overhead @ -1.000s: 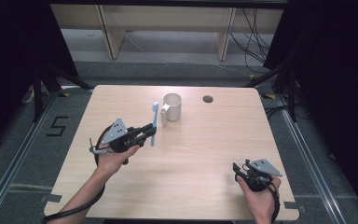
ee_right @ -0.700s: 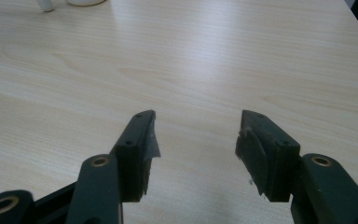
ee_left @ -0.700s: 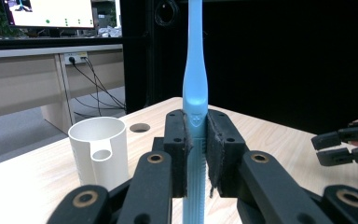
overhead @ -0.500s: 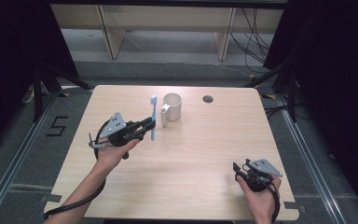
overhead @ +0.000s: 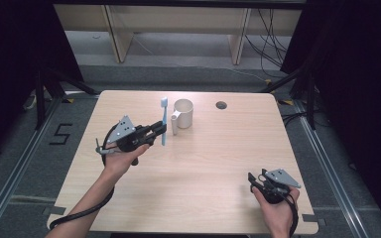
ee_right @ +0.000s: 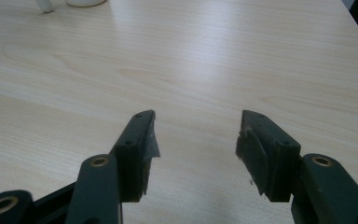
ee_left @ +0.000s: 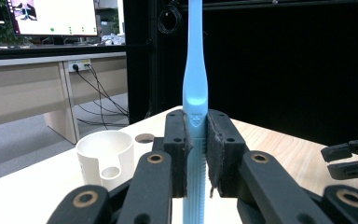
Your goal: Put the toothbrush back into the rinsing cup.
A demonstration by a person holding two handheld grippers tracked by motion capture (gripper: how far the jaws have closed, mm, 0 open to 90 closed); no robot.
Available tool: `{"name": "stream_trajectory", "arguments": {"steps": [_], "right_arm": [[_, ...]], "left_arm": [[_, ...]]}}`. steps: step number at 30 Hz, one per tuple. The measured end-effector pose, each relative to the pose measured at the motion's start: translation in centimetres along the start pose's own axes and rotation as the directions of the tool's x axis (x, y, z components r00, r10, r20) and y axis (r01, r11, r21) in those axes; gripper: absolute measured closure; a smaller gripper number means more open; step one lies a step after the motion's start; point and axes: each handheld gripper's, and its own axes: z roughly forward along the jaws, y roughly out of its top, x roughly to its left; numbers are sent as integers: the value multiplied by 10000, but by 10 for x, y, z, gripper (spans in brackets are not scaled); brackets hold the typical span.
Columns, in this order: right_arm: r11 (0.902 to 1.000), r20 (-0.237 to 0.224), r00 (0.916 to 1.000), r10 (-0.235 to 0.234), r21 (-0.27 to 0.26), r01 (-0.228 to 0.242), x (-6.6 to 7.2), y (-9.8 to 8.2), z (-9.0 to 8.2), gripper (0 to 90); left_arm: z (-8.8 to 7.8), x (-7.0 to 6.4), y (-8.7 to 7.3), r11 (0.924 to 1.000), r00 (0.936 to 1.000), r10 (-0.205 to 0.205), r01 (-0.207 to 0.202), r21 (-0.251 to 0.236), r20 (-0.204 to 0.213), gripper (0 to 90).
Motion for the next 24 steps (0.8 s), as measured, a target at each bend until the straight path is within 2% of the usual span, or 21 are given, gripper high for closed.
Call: {"name": "stream_trajectory", "arguments": {"steps": [2,3,5,6,7,8,9,10,13,15,16,17,18,21,22,23,24], "right_arm": [[9999,120,9998,-153,-78,154,-1,0,0,467],[10000,23,10000,-50,-42,50,0,0,0,466],[9998,38,9999,-154,-83,154,-1,1,0,466],[10000,16,10000,-18,-62,19,0,1,-1,466],[9997,136,9997,-223,-70,224,-2,1,-2,466],[9999,47,9999,-96,-39,96,-1,1,-1,467],[9995,138,9996,-232,-225,235,-1,0,0,467],[9997,199,9995,-256,21,255,-1,1,-2,466],[10000,7,10000,61,-67,-61,1,0,0,466],[9997,146,9997,-201,-139,203,0,1,-1,465],[9999,134,9999,-97,-79,98,1,1,-1,465],[9994,66,9994,331,72,-332,3,0,-2,465],[9998,132,9998,-149,-103,151,0,1,-1,465],[9997,151,9997,-213,-136,215,-1,1,-1,465],[9999,112,9999,-70,-95,71,0,0,-1,465],[9998,145,9998,-154,-127,156,0,1,-1,465],[9997,88,9997,249,-1,-249,3,0,-2,465]], "left_arm": [[1,0,1,10000,10000,21,-21,8,14,784],[2,1,1,10000,10000,15,-15,-10,11,784],[2,1,2,10000,10000,34,-34,-34,-7,784],[3,2,3,10000,10000,51,-51,-39,-3,784],[3,2,4,10000,10000,57,-57,-36,-11,784],[3,3,4,10000,10000,49,-49,-48,-14,784],[4,3,4,10000,10000,58,-58,-51,-7,784],[4,3,4,10000,10000,54,-54,-73,-27,784],[6,5,5,9999,10000,-6,5,-123,-71,784],[7,6,6,9999,10000,-6,5,-121,-76,784],[8,6,6,9999,10000,5,-6,-132,-80,784],[9,7,7,9999,10000,-1,0,-152,-88,784],[9,8,7,9999,10000,-3,2,-157,-76,784],[12,9,9,9996,9999,-59,56,-266,-103,784],[12,9,9,9995,9999,-85,82,-295,-95,784],[13,9,10,9995,9999,-87,84,-319,-86,784],[14,9,10,9994,9999,-78,76,-345,-67,784]]}}
